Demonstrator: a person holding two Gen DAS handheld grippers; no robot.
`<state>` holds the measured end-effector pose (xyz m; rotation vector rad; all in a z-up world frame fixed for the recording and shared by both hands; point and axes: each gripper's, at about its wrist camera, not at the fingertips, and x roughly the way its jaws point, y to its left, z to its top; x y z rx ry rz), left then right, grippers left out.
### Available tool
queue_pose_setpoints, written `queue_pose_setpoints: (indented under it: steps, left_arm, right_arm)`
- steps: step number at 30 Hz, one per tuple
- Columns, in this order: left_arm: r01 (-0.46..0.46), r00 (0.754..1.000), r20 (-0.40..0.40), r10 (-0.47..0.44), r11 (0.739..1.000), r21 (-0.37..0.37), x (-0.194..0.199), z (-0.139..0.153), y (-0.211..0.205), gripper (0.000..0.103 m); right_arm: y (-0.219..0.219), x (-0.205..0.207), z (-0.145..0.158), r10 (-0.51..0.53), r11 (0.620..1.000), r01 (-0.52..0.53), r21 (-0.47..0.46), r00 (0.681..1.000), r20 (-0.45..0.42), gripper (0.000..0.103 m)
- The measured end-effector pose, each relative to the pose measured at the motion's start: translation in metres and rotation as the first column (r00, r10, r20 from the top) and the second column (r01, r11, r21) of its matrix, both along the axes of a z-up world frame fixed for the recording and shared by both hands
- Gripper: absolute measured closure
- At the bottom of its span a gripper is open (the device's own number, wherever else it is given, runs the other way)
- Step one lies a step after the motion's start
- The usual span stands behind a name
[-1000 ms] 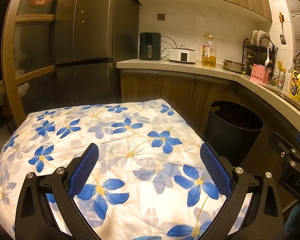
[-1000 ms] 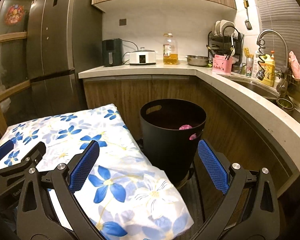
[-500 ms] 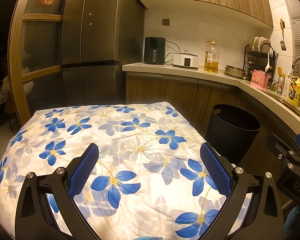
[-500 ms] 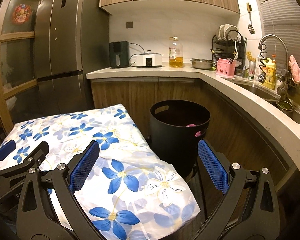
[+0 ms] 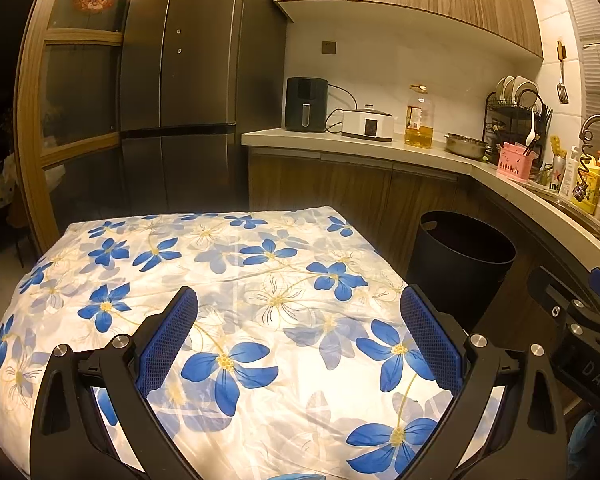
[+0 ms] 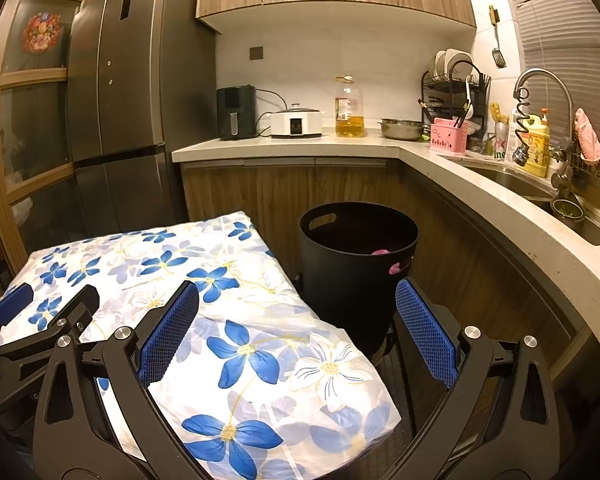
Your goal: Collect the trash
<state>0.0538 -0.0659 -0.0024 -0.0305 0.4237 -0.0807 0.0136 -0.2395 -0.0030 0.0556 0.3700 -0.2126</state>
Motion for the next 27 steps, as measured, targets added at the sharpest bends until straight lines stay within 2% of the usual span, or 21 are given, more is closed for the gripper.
queue_pose_setpoints:
  steps: [27]
  left_arm:
    - [-0.001, 1.0, 0.0, 0.001, 1.0, 0.0, 0.0005, 0.0008, 0.0051, 0.006]
  right_arm:
    - [0.0057, 0.0021, 0.0014, 0.011, 1.0, -0.011, 0.004, 1.0, 0.005, 0.005]
